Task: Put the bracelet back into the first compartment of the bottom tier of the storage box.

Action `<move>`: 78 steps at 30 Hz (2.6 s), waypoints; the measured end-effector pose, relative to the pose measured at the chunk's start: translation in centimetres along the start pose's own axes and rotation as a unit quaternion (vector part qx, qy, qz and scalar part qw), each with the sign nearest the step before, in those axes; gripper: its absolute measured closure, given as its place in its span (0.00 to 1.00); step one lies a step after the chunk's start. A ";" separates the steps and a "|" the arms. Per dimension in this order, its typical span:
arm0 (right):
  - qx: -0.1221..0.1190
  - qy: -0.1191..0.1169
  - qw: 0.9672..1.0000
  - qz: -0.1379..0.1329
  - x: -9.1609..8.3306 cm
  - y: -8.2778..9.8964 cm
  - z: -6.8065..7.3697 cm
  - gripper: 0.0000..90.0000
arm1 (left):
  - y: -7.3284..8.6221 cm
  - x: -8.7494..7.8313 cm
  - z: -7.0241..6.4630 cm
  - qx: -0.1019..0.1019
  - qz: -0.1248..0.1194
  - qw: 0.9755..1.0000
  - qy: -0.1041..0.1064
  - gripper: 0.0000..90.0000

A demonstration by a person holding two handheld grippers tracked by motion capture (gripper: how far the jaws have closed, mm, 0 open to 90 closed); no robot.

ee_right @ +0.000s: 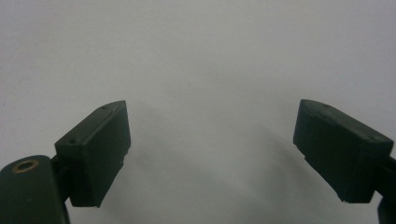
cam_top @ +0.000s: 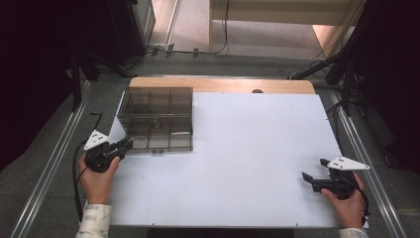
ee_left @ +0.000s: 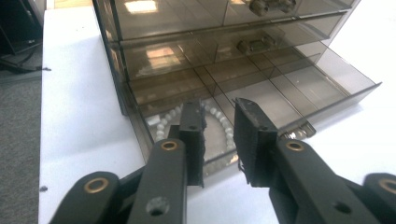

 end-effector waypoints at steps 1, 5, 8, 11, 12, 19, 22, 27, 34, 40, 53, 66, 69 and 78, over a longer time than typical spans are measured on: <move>-0.001 0.000 1.000 0.000 0.0 0.0 0.0 0.11 | 0.0 0.0 -0.1 0.000 0.000 1.000 0.000 0.79; 0.001 0.000 1.000 0.001 0.0 0.0 0.0 0.11 | 0.4 -0.1 -0.2 -0.001 -0.002 1.000 0.001 0.75; -0.003 0.000 1.000 0.000 0.0 0.0 0.0 0.11 | 0.7 -0.3 -0.3 0.001 -0.001 1.000 0.001 0.69; -0.002 0.000 1.000 0.000 0.0 0.0 0.0 0.11 | 0.8 -0.4 -0.6 0.007 0.000 1.000 0.004 0.66; -0.002 0.000 1.000 0.000 0.0 0.0 0.0 0.11 | 0.7 -0.5 -0.8 0.010 0.000 1.000 0.005 0.65; -0.002 0.000 1.000 0.000 0.0 0.0 0.0 0.11 | 0.7 -1.0 -1.4 0.017 -0.006 1.000 0.015 0.63; -0.001 0.001 1.000 0.000 0.0 0.0 0.0 0.11 | 0.8 -1.1 -1.5 0.020 -0.005 1.000 0.018 0.62; -0.003 0.000 1.000 -0.001 0.0 0.0 0.0 0.11 | 1.2 -1.3 -1.4 0.019 -0.004 1.000 0.019 0.60; -0.003 0.000 1.000 0.000 0.0 0.0 0.0 0.11 | 1.6 -1.8 -1.8 0.021 -0.007 0.999 0.029 0.56; -0.003 -0.001 1.000 -0.001 0.0 0.0 0.0 0.11 | 2.0 -1.9 -2.3 0.027 0.001 0.999 0.045 0.51; -0.003 0.000 1.000 0.000 0.0 0.0 0.0 0.11 | 2.6 -2.4 -3.0 0.049 -0.004 0.997 0.058 0.46; -0.004 0.001 1.000 0.000 0.0 0.0 0.0 0.11 | 3.2 -3.0 -2.9 0.057 -0.011 0.996 0.063 0.37; -0.004 0.002 1.000 0.001 0.0 0.0 0.1 0.11 | 3.3 -3.2 -2.9 0.058 -0.011 0.996 0.064 0.37; -0.004 0.003 1.000 0.001 0.0 0.0 0.1 0.11 | 3.5 -3.6 -2.9 0.062 -0.010 0.995 0.076 0.34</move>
Point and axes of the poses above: each handheld gripper's, and its own axes: x roughly forward along the jaws, y roughly out of its underside, z roughly to its left, the point moved 3 cm from there along x, roughly forward along the jaws, and after that the axes turned 2 degrees about z, right-handed, at the moved point
